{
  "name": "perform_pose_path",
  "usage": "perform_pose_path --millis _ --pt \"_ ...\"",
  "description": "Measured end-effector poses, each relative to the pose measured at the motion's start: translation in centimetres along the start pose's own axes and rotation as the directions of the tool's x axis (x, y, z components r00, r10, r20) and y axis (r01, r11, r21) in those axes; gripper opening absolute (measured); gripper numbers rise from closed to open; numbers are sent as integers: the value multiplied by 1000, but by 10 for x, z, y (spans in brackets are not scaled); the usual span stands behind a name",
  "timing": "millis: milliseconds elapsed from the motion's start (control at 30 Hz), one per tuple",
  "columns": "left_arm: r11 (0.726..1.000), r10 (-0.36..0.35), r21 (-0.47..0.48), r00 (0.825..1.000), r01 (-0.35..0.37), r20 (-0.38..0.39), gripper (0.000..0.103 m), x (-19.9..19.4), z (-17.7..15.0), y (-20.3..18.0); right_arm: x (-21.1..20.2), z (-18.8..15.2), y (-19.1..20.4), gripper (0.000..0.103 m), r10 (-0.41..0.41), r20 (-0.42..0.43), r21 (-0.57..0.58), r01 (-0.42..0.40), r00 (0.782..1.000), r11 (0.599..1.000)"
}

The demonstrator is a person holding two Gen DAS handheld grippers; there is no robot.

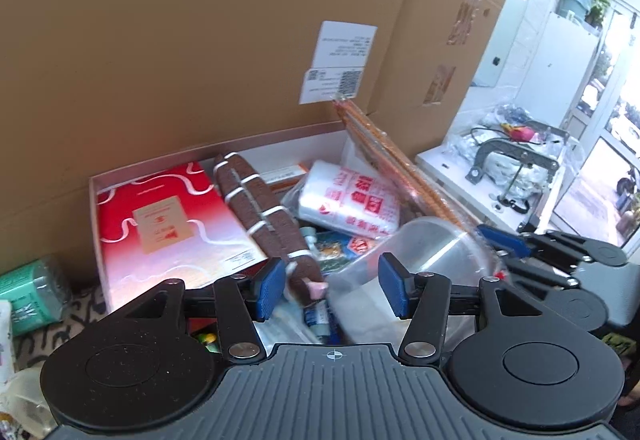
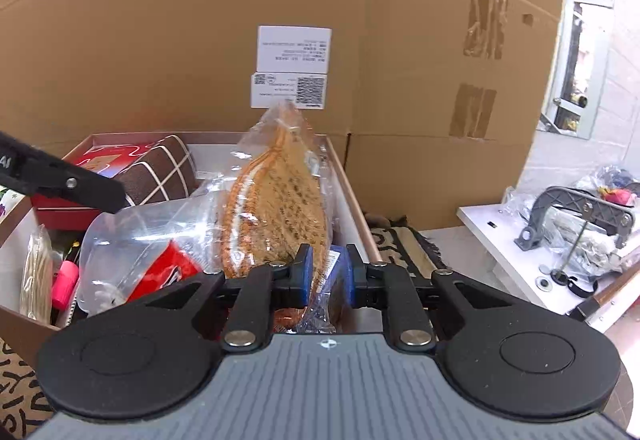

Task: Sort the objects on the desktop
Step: 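Carry the bread loaf into the pink box and lower it, then open the right tool and withdraw it from the box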

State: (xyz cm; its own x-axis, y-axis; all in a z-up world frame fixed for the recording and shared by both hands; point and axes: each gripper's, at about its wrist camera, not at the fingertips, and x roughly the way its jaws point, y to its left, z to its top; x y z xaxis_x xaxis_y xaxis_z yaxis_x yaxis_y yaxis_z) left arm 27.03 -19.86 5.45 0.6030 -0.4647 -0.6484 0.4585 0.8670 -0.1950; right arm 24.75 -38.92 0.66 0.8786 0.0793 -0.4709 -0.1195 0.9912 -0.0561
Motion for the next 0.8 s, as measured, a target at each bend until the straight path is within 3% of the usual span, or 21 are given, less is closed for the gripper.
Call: perform_pose_path --millis 333,700,800 --pt "999 -37 -16 999 37 1 66 -14 -6 -1 -31 12 15 20 26 86 -19 -25 996 1000" --pt "999 -48 -6 999 48 -16 79 -10 -21 -6 -20 4 17 20 60 12 52 -61 998 997" --pt "999 -35 -23 999 35 -6 83 -13 -25 -3 -25 3 17 28 50 20 62 -51 999 997"
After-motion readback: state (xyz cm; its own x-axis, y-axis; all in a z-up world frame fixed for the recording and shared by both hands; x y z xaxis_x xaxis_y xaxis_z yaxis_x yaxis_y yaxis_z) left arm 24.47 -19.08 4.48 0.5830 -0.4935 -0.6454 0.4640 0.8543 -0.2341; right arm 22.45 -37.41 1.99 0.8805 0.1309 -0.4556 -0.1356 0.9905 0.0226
